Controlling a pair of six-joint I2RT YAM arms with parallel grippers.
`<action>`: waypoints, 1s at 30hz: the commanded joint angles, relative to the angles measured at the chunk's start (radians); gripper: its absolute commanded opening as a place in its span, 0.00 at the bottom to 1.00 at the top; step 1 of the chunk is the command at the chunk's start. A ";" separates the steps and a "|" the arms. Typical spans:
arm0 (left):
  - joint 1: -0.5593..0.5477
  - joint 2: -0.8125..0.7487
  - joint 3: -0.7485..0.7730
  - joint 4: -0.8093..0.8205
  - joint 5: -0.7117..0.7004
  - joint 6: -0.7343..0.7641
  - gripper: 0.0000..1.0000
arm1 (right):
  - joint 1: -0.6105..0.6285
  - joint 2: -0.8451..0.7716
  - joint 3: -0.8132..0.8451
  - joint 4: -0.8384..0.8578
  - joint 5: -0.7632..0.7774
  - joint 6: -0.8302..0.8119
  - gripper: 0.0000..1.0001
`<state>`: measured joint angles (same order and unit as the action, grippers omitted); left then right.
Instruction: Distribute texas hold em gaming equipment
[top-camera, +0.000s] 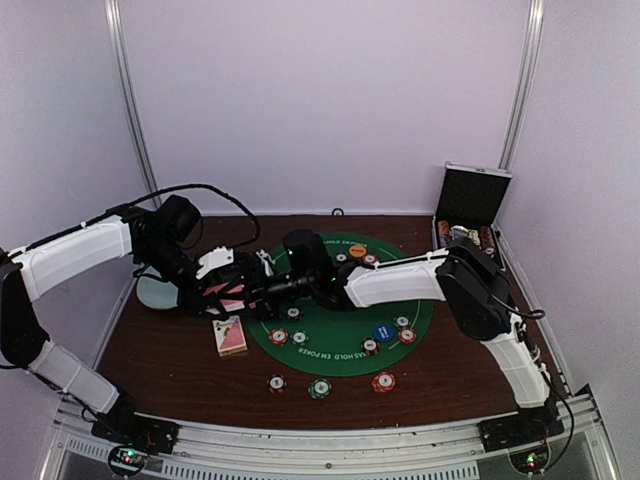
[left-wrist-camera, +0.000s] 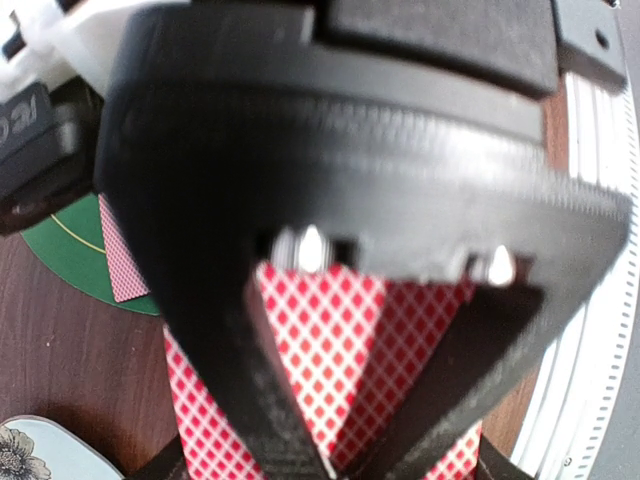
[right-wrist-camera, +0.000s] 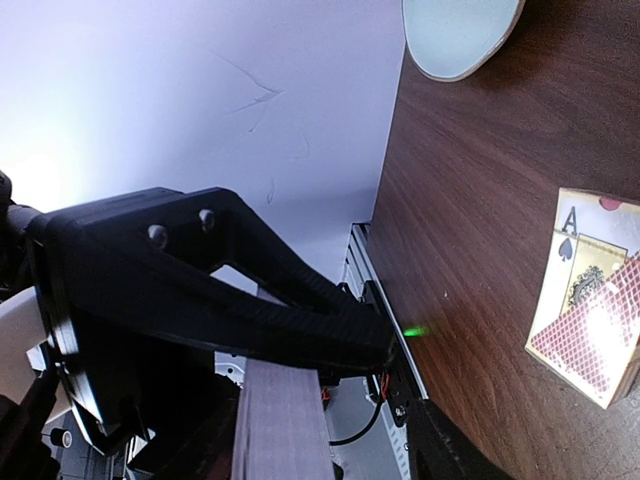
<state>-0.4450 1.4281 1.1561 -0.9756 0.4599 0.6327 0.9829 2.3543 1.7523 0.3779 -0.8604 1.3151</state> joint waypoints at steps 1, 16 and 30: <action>0.005 -0.024 0.025 0.008 0.033 -0.003 0.21 | -0.014 -0.041 -0.046 -0.049 0.012 -0.014 0.55; 0.005 -0.031 0.013 0.009 0.027 0.002 0.21 | -0.013 -0.091 -0.059 -0.050 0.025 -0.025 0.67; 0.005 -0.039 0.005 0.006 0.017 0.011 0.20 | -0.023 -0.107 -0.037 -0.190 0.037 -0.110 0.59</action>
<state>-0.4450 1.4246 1.1553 -0.9806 0.4576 0.6334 0.9745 2.3054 1.7161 0.3050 -0.8490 1.2762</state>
